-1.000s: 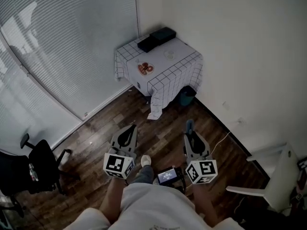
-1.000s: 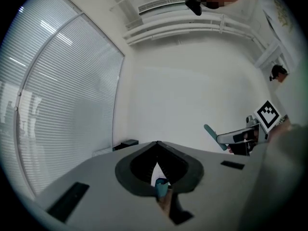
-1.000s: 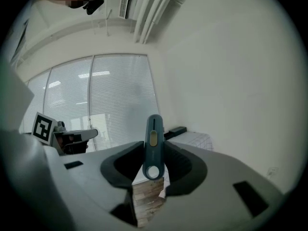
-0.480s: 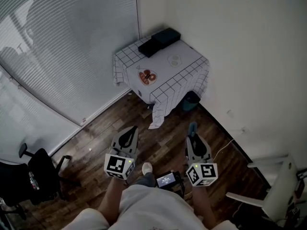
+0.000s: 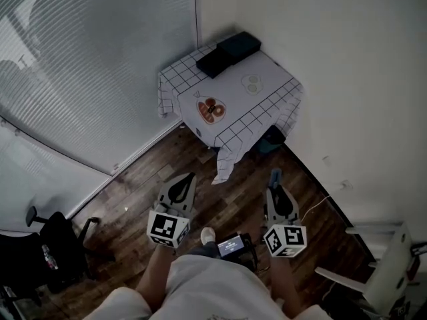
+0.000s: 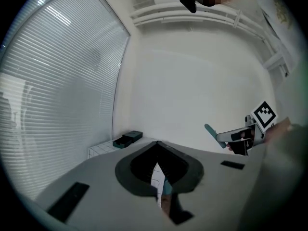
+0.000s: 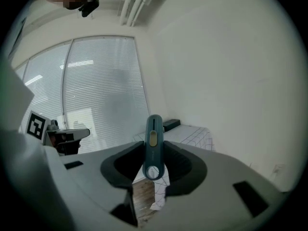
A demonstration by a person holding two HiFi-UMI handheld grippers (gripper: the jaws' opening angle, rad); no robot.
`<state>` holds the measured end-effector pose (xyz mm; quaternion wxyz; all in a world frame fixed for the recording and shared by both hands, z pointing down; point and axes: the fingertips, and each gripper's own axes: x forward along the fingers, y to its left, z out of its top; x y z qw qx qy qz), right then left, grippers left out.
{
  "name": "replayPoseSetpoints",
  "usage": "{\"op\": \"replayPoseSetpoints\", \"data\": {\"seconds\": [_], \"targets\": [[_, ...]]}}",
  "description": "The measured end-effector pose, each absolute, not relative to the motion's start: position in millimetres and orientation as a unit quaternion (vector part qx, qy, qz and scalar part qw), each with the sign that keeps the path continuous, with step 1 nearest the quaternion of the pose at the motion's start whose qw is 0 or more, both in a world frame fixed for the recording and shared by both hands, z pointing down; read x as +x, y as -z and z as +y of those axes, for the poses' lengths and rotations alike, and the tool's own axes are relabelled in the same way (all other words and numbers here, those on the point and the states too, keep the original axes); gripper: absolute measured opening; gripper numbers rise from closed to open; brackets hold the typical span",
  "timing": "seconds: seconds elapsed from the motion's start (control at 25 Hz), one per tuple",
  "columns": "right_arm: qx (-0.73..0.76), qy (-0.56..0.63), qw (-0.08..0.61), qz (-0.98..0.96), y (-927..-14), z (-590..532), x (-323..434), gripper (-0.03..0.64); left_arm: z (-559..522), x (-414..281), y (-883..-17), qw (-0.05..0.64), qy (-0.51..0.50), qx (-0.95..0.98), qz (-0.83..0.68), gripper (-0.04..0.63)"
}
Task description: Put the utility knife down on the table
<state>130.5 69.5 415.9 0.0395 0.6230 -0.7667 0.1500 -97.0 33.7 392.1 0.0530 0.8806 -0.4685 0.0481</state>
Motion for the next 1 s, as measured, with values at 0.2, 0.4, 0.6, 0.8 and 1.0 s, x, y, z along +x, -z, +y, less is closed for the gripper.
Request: {"op": "replayPoseSetpoints", "data": {"seconds": [0.2,0.4,0.6,0.8,1.0], "targets": [[0.627,-0.16,0.043,-0.761,-422,47,129,0.133,3,-97,-398,0.06,-0.049,0.883,-0.463,0.008],[0.623,-0.152,0.056,-0.765,-422,17,130,0.133,-27,-93,-397,0.061,-0.045,0.883,-0.463,0.008],[0.614,-0.126,0.077,-0.776,-421,-28,137,0.133,-60,-89,-398,0.065,-0.047,0.878,-0.471,0.008],[0.611,-0.102,0.087,-0.78,-413,-74,152,0.133,-97,-78,-388,0.057,-0.039,0.88,-0.469,0.008],[0.608,-0.11,0.094,-0.781,-419,-101,162,0.133,-126,-75,-397,0.055,-0.059,0.876,-0.475,0.008]]}}
